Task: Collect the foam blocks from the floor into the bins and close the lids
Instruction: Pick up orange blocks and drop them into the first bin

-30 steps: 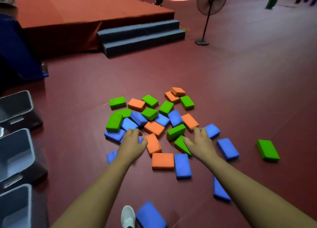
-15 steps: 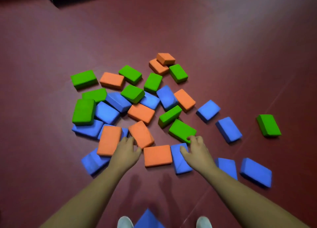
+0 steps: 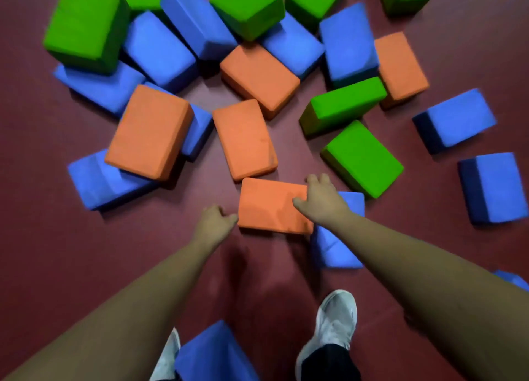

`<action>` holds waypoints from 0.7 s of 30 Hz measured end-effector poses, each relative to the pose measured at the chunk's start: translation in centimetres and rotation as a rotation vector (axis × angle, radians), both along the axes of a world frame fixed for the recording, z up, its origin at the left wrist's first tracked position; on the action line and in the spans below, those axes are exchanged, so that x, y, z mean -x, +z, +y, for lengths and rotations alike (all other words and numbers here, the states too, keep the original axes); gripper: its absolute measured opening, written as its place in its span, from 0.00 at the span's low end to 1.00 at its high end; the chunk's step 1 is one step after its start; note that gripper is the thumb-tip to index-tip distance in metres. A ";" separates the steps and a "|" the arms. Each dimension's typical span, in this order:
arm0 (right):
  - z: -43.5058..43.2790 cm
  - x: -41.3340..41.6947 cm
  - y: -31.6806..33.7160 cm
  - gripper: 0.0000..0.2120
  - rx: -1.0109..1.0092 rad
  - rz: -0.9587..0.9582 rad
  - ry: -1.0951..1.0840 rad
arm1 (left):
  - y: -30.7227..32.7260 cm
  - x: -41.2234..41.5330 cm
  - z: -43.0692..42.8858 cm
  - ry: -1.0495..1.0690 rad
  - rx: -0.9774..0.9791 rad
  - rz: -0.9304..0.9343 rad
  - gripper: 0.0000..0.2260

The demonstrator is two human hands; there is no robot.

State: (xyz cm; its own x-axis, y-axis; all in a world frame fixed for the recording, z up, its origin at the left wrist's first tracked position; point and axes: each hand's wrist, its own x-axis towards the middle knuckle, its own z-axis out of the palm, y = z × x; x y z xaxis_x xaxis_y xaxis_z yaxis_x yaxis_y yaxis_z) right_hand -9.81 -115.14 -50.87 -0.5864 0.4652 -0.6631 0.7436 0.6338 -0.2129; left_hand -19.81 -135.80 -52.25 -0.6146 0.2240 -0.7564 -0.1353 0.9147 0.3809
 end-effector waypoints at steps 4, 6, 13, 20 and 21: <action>2.4 -0.1 -8.3 0.38 0.000 -0.137 0.053 | -7.7 -1.2 1.1 0.272 0.017 -0.204 0.21; 3.0 -0.5 -11.4 0.44 0.001 -0.194 0.074 | -10.6 -2.0 1.3 0.362 -0.012 -0.342 0.30; 1.2 -2.3 -15.4 0.44 -0.028 -0.306 0.008 | -15.2 -2.9 -0.8 0.625 -0.144 -0.410 0.47; -2.3 1.2 -14.0 0.21 0.387 0.034 -0.293 | -7.8 1.2 -6.2 0.474 0.064 -0.123 0.41; -2.4 2.9 -13.8 0.19 0.391 0.085 -0.368 | -7.2 2.0 -6.9 0.510 0.037 -0.085 0.39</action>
